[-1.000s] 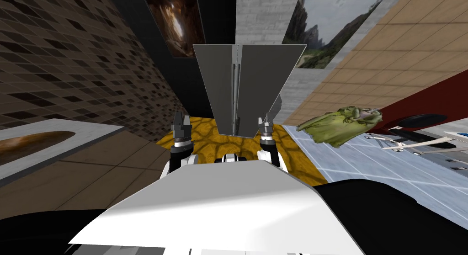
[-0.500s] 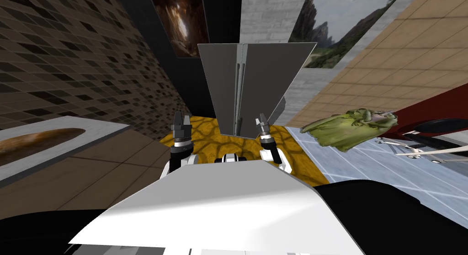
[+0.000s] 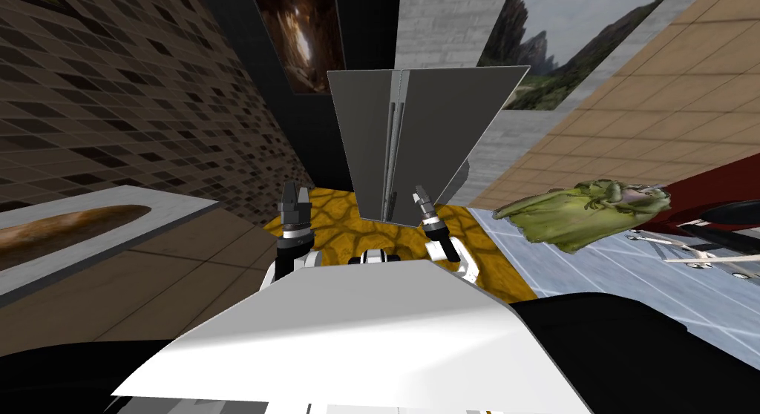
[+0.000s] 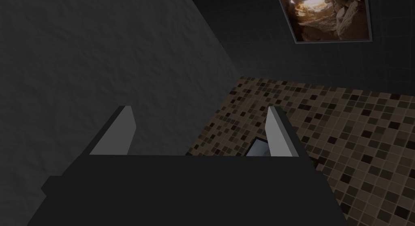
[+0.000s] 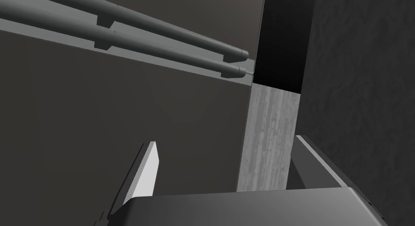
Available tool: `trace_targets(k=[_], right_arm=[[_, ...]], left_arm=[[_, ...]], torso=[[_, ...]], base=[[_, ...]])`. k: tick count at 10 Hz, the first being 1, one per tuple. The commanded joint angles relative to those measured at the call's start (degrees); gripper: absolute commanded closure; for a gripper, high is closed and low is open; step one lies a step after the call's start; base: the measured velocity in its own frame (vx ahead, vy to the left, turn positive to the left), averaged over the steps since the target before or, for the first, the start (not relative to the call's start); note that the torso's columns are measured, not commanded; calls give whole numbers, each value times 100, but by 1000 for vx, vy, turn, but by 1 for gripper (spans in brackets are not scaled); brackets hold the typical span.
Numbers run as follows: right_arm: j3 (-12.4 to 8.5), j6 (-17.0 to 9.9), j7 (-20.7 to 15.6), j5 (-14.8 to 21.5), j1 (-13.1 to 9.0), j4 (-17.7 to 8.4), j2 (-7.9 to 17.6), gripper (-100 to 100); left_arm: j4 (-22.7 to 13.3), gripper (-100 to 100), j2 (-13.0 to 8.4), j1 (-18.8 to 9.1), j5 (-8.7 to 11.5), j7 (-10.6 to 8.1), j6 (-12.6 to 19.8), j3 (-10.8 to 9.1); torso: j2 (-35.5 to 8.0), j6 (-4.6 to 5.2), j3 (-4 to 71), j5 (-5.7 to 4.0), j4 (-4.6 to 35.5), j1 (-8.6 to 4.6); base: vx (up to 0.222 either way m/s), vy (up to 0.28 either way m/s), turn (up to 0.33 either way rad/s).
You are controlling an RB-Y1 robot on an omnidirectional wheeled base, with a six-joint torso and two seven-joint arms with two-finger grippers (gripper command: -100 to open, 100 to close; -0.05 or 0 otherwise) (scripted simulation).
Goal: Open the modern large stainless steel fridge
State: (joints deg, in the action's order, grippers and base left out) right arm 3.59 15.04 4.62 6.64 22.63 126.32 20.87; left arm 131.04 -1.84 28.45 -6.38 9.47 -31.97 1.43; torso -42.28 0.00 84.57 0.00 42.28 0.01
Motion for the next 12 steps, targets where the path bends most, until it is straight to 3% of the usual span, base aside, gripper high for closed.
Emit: trace_targets(k=[1, 4, 7, 8, 9, 10, 11, 12], right_arm=[[2, -212, 36, 119, -99, -42, 404, -100], [17, -495, 75, 294, -237, -102, 886, -100], [24, -642, 95, 384, -309, -136, 1201, -100], [32, -792, 115, 476, -383, -173, 1431, -100], [32, -792, 115, 476, -383, -173, 1479, -100], [40, -946, 136, 570, -459, -215, 1709, -100], [40, -946, 136, 570, -459, -215, 1764, -100], [48, -1102, 157, 665, -538, -261, 1986, -100]], left_arm=[[0, 0, 0, 0, 0, 0, 0, 0], [0, 0, 0, 0, 0, 0, 0, 0], [0, 0, 0, 0, 0, 0, 0, 0], [0, 0, 0, 0, 0, 0, 0, 0], [0, 0, 0, 0, 0, 0, 0, 0], [0, 0, 0, 0, 0, 0, 0, 0], [0, 0, 0, 0, 0, 0, 0, 0], [0, 0, 0, 0, 0, 0, 0, 0]], torso=[[2, 0, 1, 0, -1, 2], [-2, 2, -2, -1, 0, -4], [3, -1, 1, 0, -1, -2], [0, 2, 0, 0, 0, 0], [-1, 0, 0, 1, 0, 3], [0, 1, 0, 0, 0, -1], [3, 0, 2, 0, -1, 0], [0, 1, 0, -1, 0, -2]], base=[[25, 27, 40], [23, 22, 51], [23, 17, 47], [20, 29, 65], [24, 20, 39], [34, 24, 66], [27, 19, 41], [31, 25, 69]])
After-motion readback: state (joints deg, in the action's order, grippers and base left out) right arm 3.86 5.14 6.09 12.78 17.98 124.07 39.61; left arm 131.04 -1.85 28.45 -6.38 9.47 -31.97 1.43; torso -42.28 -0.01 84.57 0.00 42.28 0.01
